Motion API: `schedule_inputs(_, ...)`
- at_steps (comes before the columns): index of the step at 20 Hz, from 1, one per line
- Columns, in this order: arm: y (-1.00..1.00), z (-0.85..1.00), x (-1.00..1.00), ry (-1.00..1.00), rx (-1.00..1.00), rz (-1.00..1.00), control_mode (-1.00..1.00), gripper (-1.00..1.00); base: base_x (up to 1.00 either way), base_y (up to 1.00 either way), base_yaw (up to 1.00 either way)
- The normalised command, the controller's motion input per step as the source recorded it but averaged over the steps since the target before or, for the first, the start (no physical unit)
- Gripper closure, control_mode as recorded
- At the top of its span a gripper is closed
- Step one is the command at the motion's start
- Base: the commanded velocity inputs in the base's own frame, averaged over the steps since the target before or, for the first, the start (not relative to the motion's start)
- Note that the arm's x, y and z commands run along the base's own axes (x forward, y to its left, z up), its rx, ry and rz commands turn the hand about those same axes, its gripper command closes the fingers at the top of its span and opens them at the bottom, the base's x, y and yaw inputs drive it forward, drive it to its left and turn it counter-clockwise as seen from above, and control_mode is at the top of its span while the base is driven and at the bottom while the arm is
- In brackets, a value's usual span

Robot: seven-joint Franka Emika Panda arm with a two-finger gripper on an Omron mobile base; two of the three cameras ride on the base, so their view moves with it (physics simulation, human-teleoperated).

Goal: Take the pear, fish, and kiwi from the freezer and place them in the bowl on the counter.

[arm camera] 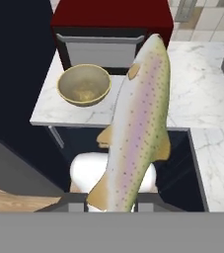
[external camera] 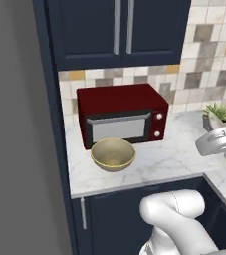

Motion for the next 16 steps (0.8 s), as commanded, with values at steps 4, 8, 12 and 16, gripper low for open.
schedule_inputs(4, 0.00, 0.00, 0.00, 0.00, 0.00, 0.00, 1.00, 1.00, 0.40, 0.33, 0.00)
schedule_inputs(8, 0.00, 0.00, 0.00, 0.00, 0.00, 0.00, 1.00, 1.00, 0.53, 0.19, 0.00)
schedule_inputs(12, 0.00, 0.00, 0.00, 0.00, 0.00, 0.00, 1.00, 1.00, 0.48, 0.23, 0.00)
schedule_inputs(16, 0.24, -0.25, 0.26, 0.00, 0.00, 0.01, -1.00, 1.00, 0.11, 0.06, 0.00)
